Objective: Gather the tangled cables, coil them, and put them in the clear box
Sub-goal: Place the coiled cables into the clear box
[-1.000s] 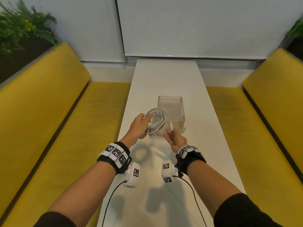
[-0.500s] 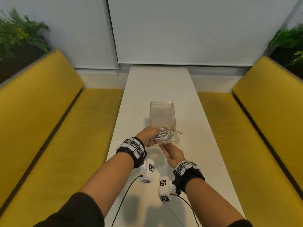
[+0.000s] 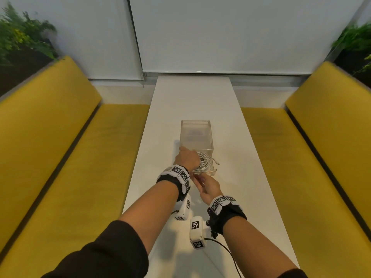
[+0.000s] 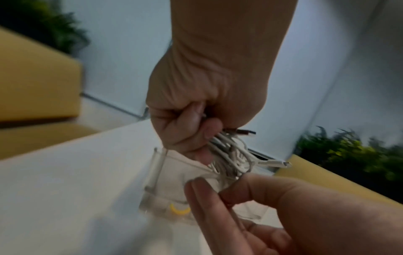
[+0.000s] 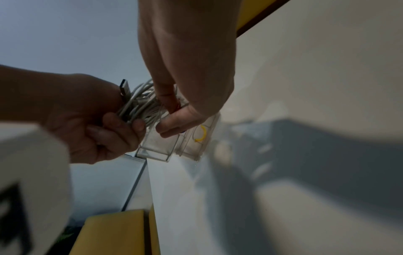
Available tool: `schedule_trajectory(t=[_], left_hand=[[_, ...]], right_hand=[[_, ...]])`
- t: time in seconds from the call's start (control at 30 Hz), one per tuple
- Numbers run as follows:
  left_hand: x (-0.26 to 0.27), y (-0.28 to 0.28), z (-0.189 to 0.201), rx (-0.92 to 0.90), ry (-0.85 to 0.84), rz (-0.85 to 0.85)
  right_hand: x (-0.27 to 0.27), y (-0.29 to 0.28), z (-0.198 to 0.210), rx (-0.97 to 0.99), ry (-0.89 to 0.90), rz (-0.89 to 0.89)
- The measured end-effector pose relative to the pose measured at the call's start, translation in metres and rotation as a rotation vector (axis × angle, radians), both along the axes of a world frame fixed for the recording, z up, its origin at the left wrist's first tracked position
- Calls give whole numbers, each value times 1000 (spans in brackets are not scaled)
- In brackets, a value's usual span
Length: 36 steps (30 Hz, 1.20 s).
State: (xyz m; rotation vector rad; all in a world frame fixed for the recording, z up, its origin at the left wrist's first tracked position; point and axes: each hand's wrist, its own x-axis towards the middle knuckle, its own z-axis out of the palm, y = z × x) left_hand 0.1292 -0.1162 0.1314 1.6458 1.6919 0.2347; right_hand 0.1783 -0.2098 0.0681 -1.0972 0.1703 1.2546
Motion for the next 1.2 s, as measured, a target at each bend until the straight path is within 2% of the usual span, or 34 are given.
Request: schedule_trajectory(t=[0.07,0.13,0.23,0.3,0.37,0.5,0.63,0.8,0.9,1.1,1.2], left_hand=[[-6,0,3,90,140,-162],[-14,1,6,185,179,-350],[-32,-1,5,329,54,-687],[-48,-2,0,445,35,-881],[-59,-4,-5,568,124,-997],[-59,-4,-8,671,369,-1121],[-53,-3,-13,619,351,-1107],[-33,-10,-12,717,541,-1038],[-20,-12,-14,725,565,-948],[-30,0,-21,668,398,-1120],[-44,0,-16,776,290,-1033]], right_hand=[[1,-1,2,11,22,-18],[1,-1,5,-8,-9,20],[4,-1,14,-3,36,-30],[5,-1,19,-2,30,-32],[3,-2,20,4,11,-31],[1,-2,17,20,25,-55],[1,-3,17,32,21,-64],[1,-3,18,26,2,-55],[0,-3,16,11,-15,-47],[3,-3,13,-20,-16,-34],[4,-3,16,16,4,-46]])
